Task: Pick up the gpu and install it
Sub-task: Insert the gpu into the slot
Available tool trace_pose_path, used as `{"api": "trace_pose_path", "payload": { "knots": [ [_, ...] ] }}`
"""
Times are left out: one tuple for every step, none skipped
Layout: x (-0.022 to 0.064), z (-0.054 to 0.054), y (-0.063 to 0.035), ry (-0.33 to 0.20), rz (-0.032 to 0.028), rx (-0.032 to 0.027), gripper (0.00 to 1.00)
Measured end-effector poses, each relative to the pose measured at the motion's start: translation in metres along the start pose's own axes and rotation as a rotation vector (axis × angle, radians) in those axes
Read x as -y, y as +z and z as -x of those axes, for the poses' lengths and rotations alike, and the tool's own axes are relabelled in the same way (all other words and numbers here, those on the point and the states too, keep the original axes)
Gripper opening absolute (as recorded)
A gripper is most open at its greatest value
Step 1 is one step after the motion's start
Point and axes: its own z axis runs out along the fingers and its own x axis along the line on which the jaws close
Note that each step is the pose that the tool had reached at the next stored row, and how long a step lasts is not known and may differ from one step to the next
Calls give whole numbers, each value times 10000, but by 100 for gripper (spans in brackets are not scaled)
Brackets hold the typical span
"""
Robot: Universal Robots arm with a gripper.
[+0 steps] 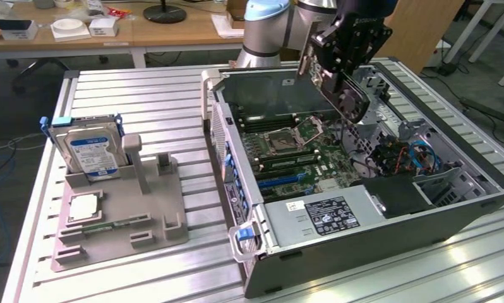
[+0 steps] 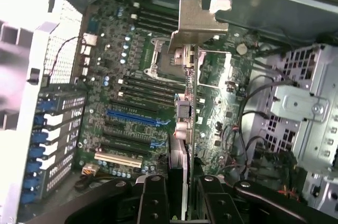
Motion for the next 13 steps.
{"api": "trace_pose_path", "payload": {
  "knots": [
    [0, 0, 0, -176, 6, 0, 27],
    [0, 0, 0, -354, 13, 1, 27],
    [0, 0, 0, -531, 20, 1, 27],
    [0, 0, 0, -722, 27, 2, 27],
    [0, 0, 0, -900, 34, 2, 27],
    [0, 0, 0, -1081, 41, 2, 27],
    [0, 0, 0, -1259, 48, 3, 27],
    [0, 0, 0, -1440, 54, 3, 27],
    [0, 0, 0, -1617, 61, 4, 27],
    [0, 0, 0, -1786, 67, 4, 27],
    [0, 0, 0, -1967, 74, 5, 27],
    [0, 0, 0, -2132, 81, 5, 27],
    [0, 0, 0, -2294, 86, 5, 27]
  ]
}}
